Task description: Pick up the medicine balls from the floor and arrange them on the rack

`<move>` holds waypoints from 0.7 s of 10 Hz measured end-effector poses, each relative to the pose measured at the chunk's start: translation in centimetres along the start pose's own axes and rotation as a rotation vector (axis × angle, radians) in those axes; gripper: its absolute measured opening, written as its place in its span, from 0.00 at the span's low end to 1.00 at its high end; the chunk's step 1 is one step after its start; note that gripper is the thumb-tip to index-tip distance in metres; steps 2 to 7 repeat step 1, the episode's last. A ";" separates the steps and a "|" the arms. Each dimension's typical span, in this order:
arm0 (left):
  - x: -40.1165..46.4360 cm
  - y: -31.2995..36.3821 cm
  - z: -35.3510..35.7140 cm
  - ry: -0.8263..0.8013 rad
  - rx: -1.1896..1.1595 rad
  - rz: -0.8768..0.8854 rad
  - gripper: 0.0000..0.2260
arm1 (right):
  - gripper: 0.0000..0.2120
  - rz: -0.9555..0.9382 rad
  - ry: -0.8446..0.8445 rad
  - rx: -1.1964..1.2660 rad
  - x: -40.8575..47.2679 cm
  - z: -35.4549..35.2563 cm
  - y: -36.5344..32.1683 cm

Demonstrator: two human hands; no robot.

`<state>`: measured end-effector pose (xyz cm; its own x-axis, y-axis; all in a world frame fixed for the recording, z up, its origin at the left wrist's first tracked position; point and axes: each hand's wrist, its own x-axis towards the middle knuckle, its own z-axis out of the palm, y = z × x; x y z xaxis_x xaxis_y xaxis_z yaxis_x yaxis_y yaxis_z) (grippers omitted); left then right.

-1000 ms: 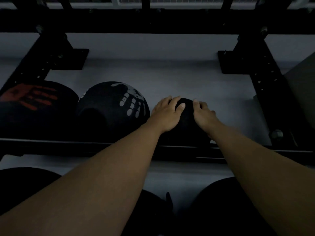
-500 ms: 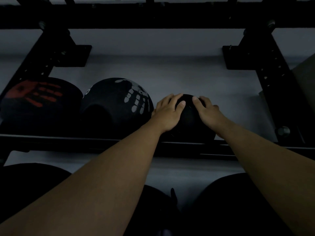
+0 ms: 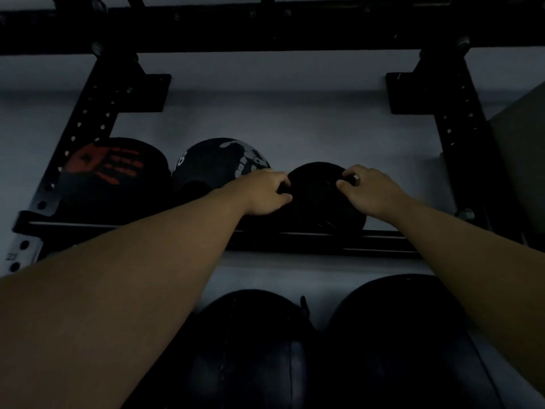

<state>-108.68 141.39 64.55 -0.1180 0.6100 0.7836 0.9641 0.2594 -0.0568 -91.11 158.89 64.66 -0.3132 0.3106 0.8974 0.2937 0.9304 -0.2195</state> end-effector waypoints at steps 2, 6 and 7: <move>-2.3 -0.6 -2.2 -0.006 0.025 -0.003 0.22 | 0.22 -0.009 -0.008 -0.067 -2.5 -1.5 -3.2; -2.3 -0.6 -2.2 -0.006 0.025 -0.003 0.22 | 0.22 -0.009 -0.008 -0.067 -2.5 -1.5 -3.2; -2.3 -0.6 -2.2 -0.006 0.025 -0.003 0.22 | 0.22 -0.009 -0.008 -0.067 -2.5 -1.5 -3.2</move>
